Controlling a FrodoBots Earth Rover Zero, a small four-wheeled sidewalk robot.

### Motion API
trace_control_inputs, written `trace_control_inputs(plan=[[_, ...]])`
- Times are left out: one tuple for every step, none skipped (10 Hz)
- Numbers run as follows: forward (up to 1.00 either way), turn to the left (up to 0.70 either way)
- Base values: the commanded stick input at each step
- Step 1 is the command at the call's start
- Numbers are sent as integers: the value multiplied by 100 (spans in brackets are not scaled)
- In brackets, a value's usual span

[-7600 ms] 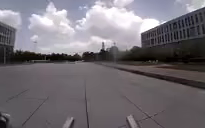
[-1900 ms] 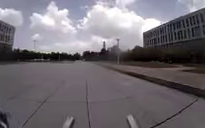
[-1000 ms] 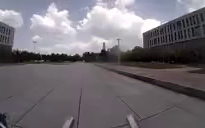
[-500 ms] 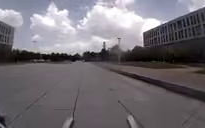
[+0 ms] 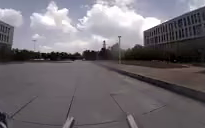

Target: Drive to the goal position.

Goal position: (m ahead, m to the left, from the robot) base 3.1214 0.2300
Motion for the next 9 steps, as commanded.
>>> trace_control_inputs(plan=[[70,0],[70,0],[70,0],[70,0],[70,11],[70,27],[70,31],[70,34],[70,11]])
